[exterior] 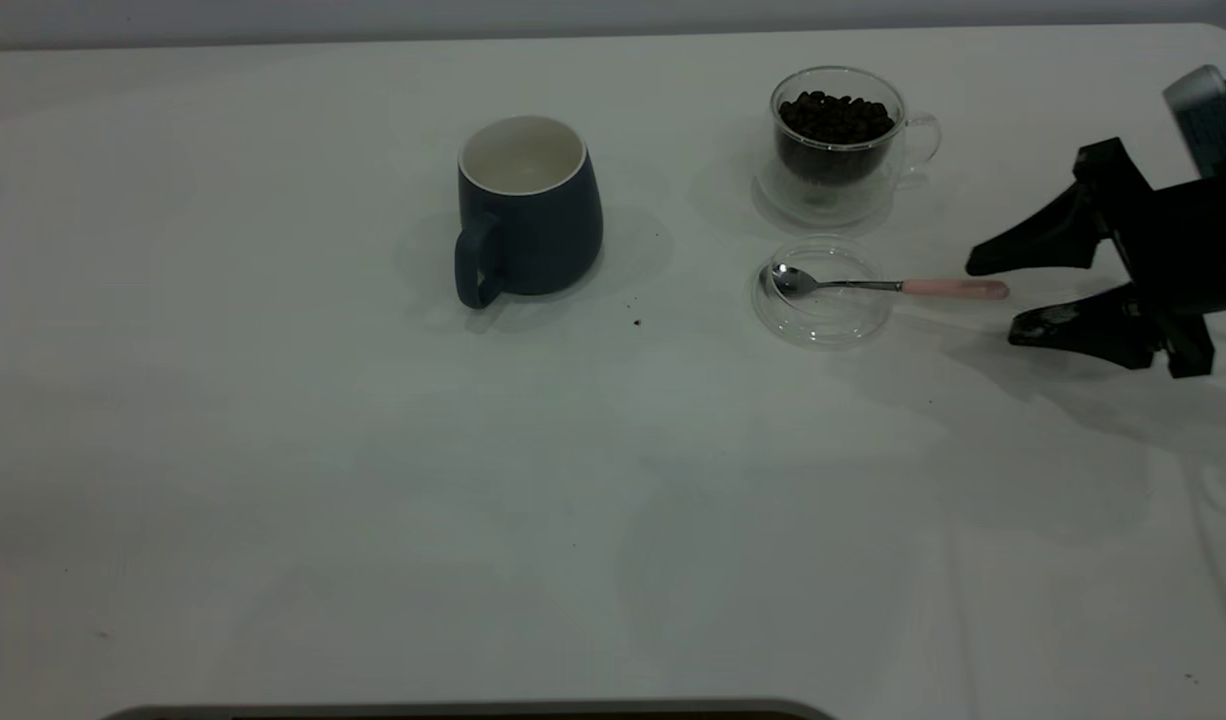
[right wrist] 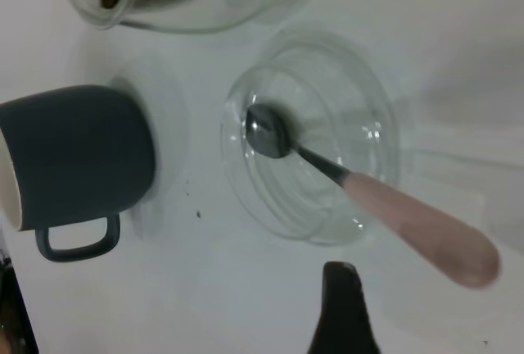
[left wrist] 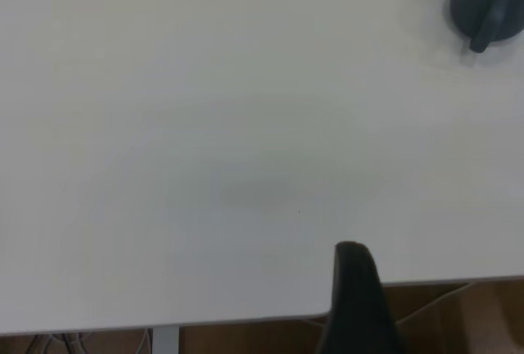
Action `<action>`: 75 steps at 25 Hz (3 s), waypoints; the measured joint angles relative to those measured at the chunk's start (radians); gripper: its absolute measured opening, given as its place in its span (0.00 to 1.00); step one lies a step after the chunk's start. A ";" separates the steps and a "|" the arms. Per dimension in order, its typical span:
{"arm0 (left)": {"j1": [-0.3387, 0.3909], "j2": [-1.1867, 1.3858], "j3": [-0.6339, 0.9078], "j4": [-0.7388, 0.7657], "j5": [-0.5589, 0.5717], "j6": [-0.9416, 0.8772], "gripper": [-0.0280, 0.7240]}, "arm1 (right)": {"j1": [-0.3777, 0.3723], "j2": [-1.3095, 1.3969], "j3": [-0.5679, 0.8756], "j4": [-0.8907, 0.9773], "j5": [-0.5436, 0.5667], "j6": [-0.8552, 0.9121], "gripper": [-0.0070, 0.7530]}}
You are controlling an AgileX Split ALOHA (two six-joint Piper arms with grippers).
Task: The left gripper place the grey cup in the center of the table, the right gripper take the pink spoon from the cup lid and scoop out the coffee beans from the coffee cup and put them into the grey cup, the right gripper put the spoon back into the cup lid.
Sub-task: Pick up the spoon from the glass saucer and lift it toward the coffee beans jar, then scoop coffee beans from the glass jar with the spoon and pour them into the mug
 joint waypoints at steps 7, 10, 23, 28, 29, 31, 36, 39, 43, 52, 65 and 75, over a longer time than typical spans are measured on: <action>0.000 0.000 0.000 0.000 0.000 0.000 0.79 | 0.000 0.031 -0.017 0.002 0.035 -0.003 0.79; 0.000 0.000 0.000 0.000 0.000 0.000 0.79 | 0.000 0.049 -0.034 0.002 0.055 -0.003 0.79; 0.000 0.000 0.000 0.000 0.000 0.000 0.79 | 0.040 0.058 -0.072 0.002 0.061 0.005 0.79; 0.000 0.000 0.000 0.000 0.000 0.000 0.79 | 0.049 0.058 -0.075 0.002 0.061 0.007 0.74; 0.000 0.000 0.000 0.000 0.000 0.000 0.79 | 0.049 0.058 -0.082 -0.001 0.061 0.008 0.71; 0.000 0.000 0.000 0.000 0.000 0.000 0.79 | 0.049 0.058 -0.092 0.000 0.061 0.008 0.64; 0.000 0.000 0.000 0.000 0.000 0.000 0.79 | 0.049 0.058 -0.101 0.000 0.051 0.008 0.41; 0.000 0.000 0.000 0.000 0.000 0.000 0.79 | 0.049 0.058 -0.101 0.000 0.037 0.008 0.30; 0.000 0.000 0.000 0.000 0.000 0.000 0.79 | 0.049 0.058 -0.101 0.000 0.027 -0.006 0.24; 0.000 0.000 0.000 0.000 0.000 0.000 0.79 | -0.001 0.058 -0.101 -0.053 0.091 -0.042 0.16; 0.000 0.000 0.000 0.000 0.000 0.000 0.79 | -0.076 0.012 -0.101 -0.188 0.235 0.017 0.16; 0.000 0.000 0.000 0.000 0.000 0.000 0.79 | -0.076 -0.124 -0.207 -0.247 0.241 0.127 0.16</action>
